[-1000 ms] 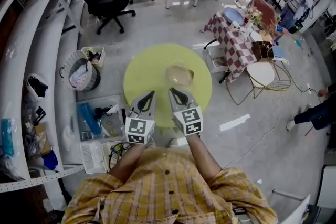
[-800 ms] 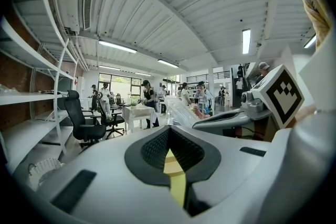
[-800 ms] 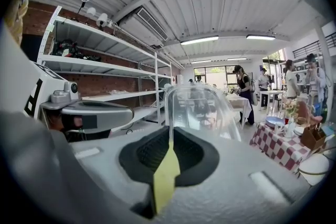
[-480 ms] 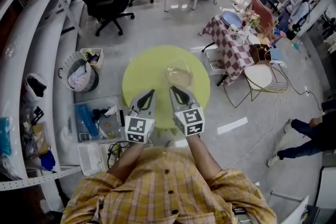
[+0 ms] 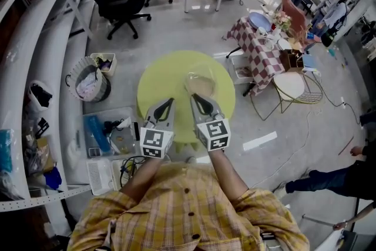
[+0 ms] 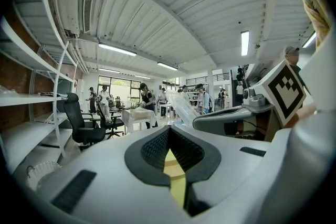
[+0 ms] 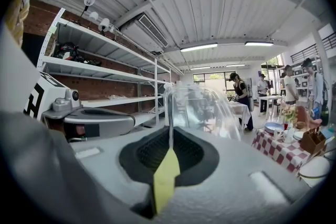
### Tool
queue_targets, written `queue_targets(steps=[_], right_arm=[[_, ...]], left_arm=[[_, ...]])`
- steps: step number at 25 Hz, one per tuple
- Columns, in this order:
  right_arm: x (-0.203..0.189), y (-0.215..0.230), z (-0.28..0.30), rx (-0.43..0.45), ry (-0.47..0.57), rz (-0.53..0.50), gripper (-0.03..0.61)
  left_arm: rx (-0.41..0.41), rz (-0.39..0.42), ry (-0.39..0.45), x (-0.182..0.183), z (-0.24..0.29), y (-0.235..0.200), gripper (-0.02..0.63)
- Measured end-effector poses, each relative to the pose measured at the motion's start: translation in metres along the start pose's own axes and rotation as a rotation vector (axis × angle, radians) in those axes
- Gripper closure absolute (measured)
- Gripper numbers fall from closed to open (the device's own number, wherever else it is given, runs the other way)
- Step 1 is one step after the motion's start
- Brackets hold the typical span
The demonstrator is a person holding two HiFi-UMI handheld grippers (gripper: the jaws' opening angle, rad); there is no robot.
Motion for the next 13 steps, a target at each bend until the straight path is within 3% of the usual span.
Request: queue_targets(steps=[13], right_arm=[[0.0061, 0.0056, 0.0008, -0.005, 0.023, -0.002, 0.560]], left_arm=[[-0.002, 0.014, 0.005, 0.0018, 0.0050, -0.0019, 0.609]])
Point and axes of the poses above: the fingertips, and each gripper's own axes: z forward along the fingers, y to its right, x out of its top, the point moved 5 cm from there along -z, backward along the fingers, and after that the axes turned 2 degrees about -y, right-handed, at the moved point
